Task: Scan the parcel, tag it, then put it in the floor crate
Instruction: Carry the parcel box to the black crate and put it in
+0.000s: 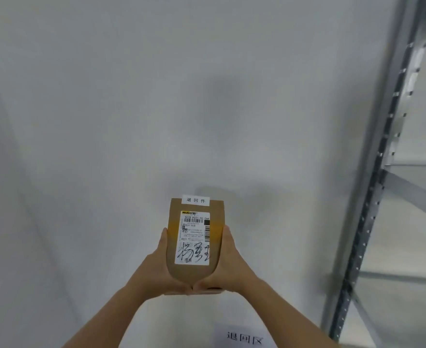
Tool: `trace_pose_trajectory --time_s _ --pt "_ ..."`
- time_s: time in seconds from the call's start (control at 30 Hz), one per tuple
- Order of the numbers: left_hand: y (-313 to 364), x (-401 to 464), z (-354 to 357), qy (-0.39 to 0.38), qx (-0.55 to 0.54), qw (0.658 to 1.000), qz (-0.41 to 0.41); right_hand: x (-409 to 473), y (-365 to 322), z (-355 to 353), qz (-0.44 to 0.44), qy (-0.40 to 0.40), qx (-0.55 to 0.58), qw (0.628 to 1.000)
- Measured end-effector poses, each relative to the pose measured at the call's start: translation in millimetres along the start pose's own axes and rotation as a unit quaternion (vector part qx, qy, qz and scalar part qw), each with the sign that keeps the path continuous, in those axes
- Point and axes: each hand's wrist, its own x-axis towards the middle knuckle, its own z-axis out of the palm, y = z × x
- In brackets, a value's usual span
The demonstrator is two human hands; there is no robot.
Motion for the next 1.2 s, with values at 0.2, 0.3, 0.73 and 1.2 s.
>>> trace_pose_trajectory --time_s 0.2,0.3,0.73,1.2 --pt "-16 47 -2 -0.083 -0.008 0.995 0.045 11 11 0 0.053 0.084 -0.026 0.995" --pt "-25 63 13 -0.124 -0.026 0.991 0.053 9 25 -5 0.063 0.096 -0.040 0.993" --pt "-127 95 101 -0.140 -0.063 0.986 0.061 18 141 42 0.074 0.097 -0.096 0.988" --pt "-369 69 289 -0.189 -0.031 0.980 0.050 -54 399 204 0.162 0.098 -0.104 0.976"
